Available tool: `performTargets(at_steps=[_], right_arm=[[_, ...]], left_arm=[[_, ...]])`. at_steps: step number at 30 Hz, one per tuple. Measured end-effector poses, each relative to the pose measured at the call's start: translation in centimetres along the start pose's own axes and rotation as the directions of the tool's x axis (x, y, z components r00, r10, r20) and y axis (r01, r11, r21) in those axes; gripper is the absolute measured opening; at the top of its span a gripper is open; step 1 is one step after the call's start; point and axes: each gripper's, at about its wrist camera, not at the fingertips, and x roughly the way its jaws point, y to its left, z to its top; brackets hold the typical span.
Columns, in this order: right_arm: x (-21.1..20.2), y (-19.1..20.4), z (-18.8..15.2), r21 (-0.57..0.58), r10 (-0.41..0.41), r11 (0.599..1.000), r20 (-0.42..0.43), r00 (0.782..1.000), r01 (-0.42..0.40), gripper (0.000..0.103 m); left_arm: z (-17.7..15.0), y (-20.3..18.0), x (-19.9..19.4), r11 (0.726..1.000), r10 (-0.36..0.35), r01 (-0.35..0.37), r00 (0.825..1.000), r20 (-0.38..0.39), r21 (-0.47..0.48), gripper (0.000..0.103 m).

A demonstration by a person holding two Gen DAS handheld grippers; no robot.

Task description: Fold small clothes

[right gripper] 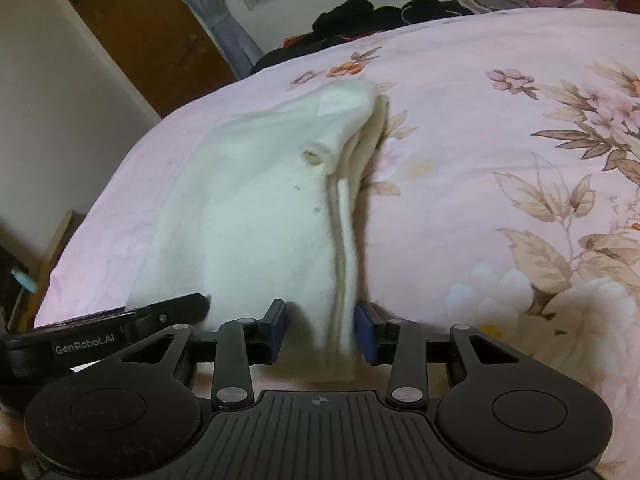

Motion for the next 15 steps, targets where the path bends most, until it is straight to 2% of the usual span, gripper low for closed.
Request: performTargets(at_steps=[1,2,5,8,9,10,12,13,15], right_arm=[[0.1,-0.1,0.1,0.022,0.025,0.999,-0.014,1.000,-0.025,0.020],[0.1,-0.3,-0.1,0.049,0.043,0.998,-0.019,0.999,-0.042,0.018],[-0.4,-0.9,0.3,0.145,0.144,0.979,-0.019,0.989,-0.140,0.015],[-1.5,-1.4,0.9,0.260,0.284,0.924,0.027,0.958,-0.281,0.014],[-1.7,-1.6,0.8,0.278,0.300,0.913,0.037,0.953,-0.298,0.014],[-1.7,-2.0,0.6,0.288,0.287,0.914,0.034,0.957,-0.285,0.014],[-1.2,-2.6,-0.2,0.243,0.168,0.957,-0.015,0.986,-0.159,0.013],[-0.9,-2.8,-0.7,0.221,0.119,0.969,-0.036,0.992,-0.108,0.013],[-1.0,-2.5,-1.2,0.164,0.075,0.984,-0.035,0.997,-0.068,0.013]], left_arm=[[0.0,0.1,-0.1,1.000,-0.004,0.004,1.000,0.003,-0.005,0.026],[0.2,0.2,-0.4,1.000,-0.008,0.008,1.000,0.009,-0.007,0.022],[1.4,0.3,-1.7,0.999,-0.041,0.041,0.999,0.033,-0.008,0.019],[2.7,-0.2,-3.8,0.997,-0.064,0.060,0.995,0.077,0.042,0.019],[2.9,-0.2,-4.1,0.997,-0.066,0.062,0.994,0.082,0.055,0.019],[2.9,-0.1,-4.1,0.996,-0.063,0.058,0.995,0.076,0.064,0.020],[1.9,0.0,-2.7,0.996,-0.045,0.043,0.999,0.025,0.082,0.020],[1.2,-0.1,-1.8,0.996,-0.022,0.022,1.000,-0.002,0.091,0.020],[-0.3,-0.3,-0.7,0.993,0.011,-0.010,1.000,-0.006,0.116,0.023]])
